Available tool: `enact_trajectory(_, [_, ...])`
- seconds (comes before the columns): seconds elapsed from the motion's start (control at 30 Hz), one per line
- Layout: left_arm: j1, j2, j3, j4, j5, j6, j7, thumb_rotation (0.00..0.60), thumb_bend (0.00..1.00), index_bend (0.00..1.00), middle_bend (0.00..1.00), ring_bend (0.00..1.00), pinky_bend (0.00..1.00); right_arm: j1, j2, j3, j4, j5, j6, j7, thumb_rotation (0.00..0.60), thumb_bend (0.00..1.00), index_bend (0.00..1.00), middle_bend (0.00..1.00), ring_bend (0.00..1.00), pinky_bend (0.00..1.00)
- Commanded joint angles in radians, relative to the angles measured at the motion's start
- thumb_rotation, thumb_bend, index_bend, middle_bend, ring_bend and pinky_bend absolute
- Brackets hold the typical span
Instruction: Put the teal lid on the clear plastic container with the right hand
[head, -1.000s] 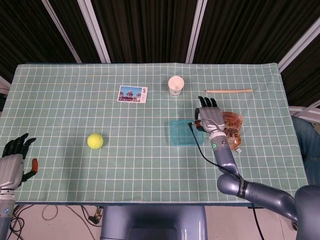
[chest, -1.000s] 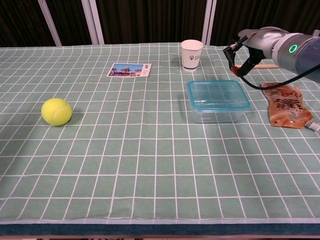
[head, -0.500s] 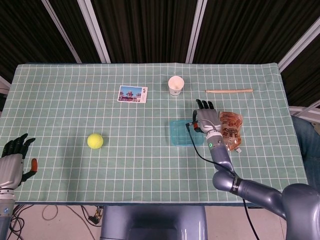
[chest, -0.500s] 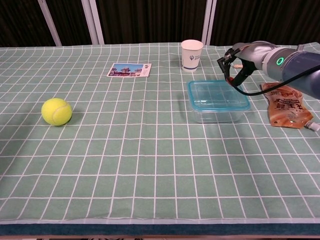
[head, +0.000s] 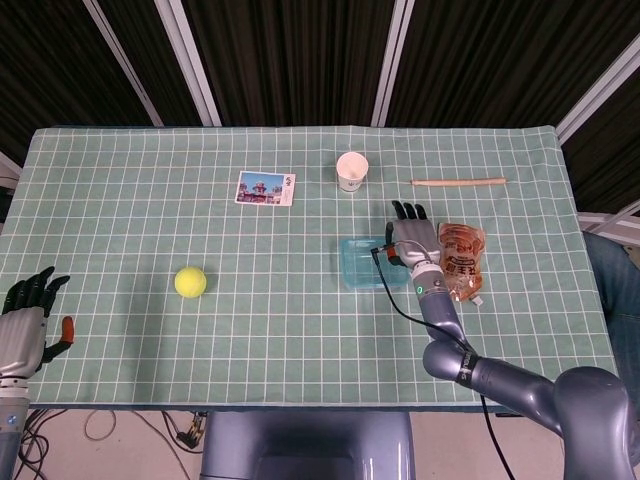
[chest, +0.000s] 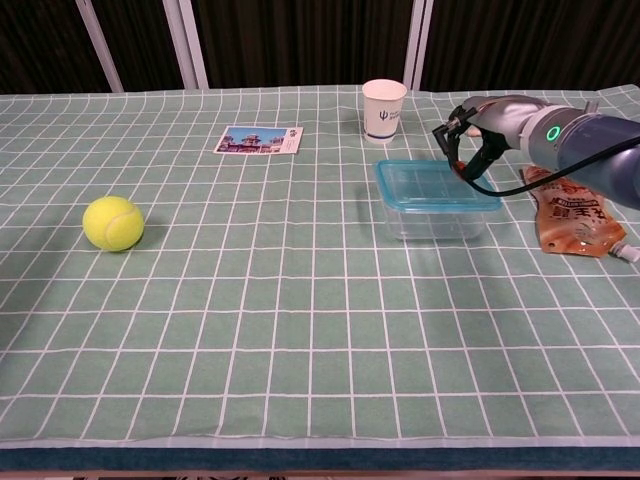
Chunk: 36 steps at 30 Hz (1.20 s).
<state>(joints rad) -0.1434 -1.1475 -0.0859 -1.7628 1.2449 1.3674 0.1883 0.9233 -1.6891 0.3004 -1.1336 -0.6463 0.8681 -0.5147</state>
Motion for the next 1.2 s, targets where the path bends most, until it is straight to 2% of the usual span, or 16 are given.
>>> enact_trajectory(0.03, [0.000,0.000,0.000,0.000,0.000,0.000,0.001,0.600,0.56,0.15,0.00,0.00,0.00,-0.002,-0.001,-0.004,0.003,-0.002,-0.004,0.002,0.600,0.41,0.60,0.07,0.00,0.00])
enact_trajectory(0.4, [0.000,0.000,0.002,-0.003,0.000,0.000,0.001,0.600,0.56,0.15,0.00,0.00,0.00,-0.003,0.000,-0.014,0.006,-0.003,-0.019,-0.002,0.600,0.41,0.60,0.07,0.00,0.00])
enact_trajectory(0.53, [0.000,0.001,0.001,-0.004,0.001,0.001,0.001,0.600,0.56,0.15,0.00,0.00,0.00,-0.003,0.009,-0.002,-0.012,-0.011,-0.005,0.009,0.600,0.41,0.60,0.07,0.00,0.00])
enact_trajectory(0.83, [0.001,0.004,0.002,-0.007,0.002,0.001,-0.006,0.600,0.56,0.15,0.00,0.00,0.00,-0.018,0.079,0.035,-0.137,-0.065,0.038,0.063,0.600,0.41,0.60,0.06,0.00,0.00])
enact_trajectory(1.0, [0.001,0.006,0.004,-0.009,0.007,0.000,-0.011,0.600,0.56,0.15,0.00,0.00,0.00,-0.021,0.088,0.014,-0.205,-0.116,0.091,0.039,0.600,0.41,0.60,0.05,0.00,0.00])
enact_trajectory(1.2, [0.002,0.010,0.003,-0.012,0.009,0.003,-0.021,0.600,0.56,0.15,0.00,0.00,0.00,-0.005,0.065,0.006,-0.227,-0.117,0.108,0.003,0.600,0.41,0.60,0.05,0.00,0.00])
